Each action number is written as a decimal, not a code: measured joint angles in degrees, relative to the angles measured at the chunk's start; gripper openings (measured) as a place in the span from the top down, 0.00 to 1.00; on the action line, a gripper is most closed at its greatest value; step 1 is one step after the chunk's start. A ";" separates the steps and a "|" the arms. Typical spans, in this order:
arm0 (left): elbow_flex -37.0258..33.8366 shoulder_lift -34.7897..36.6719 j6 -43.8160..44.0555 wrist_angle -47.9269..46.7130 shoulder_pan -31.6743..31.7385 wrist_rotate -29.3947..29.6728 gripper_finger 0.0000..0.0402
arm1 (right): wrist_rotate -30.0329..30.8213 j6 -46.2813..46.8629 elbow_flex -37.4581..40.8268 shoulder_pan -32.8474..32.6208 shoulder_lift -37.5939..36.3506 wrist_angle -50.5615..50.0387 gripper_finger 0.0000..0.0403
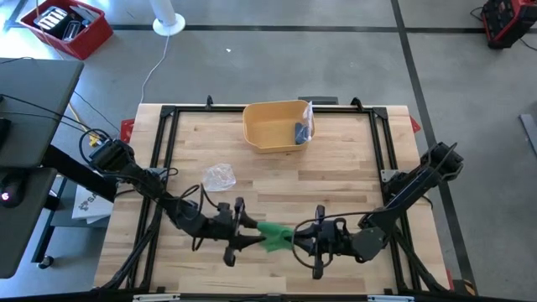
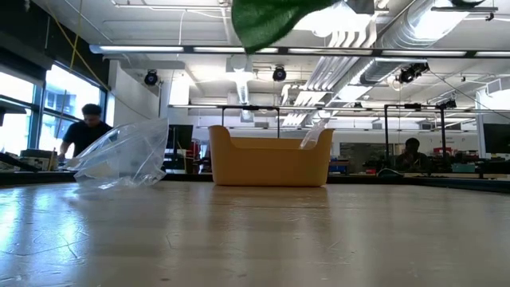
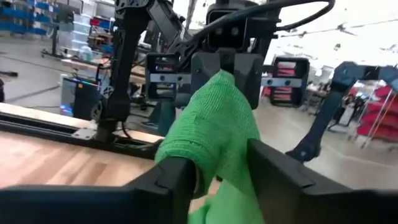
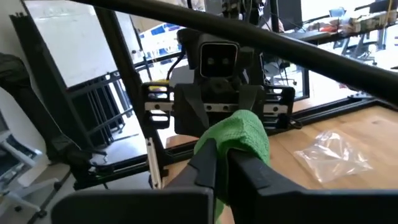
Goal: Roll bandage
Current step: Roll the green bandage
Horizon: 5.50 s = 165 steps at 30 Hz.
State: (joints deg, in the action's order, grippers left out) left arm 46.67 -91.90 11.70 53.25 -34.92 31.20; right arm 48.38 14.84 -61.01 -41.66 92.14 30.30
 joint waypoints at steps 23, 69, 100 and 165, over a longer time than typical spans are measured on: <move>-0.13 2.58 15.35 -2.45 2.56 -12.34 0.91 | -2.10 -29.37 -0.13 0.21 -0.05 -8.72 0.96; 15.51 0.17 -12.87 -23.01 -3.93 2.55 0.67 | -5.31 -0.73 0.01 -1.59 -5.04 -9.13 0.99; 15.83 1.95 9.95 -32.52 -1.90 -4.18 0.86 | 3.43 -19.32 -0.09 -2.21 -3.16 -16.29 0.94; 1.84 -2.17 34.54 -30.56 4.44 -10.57 0.98 | -7.37 0.78 -0.02 -7.96 -1.57 -32.65 0.54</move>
State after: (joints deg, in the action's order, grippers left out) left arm 48.52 -94.06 46.23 22.70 -30.48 20.62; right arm 41.01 15.61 -61.04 -49.61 90.56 -2.35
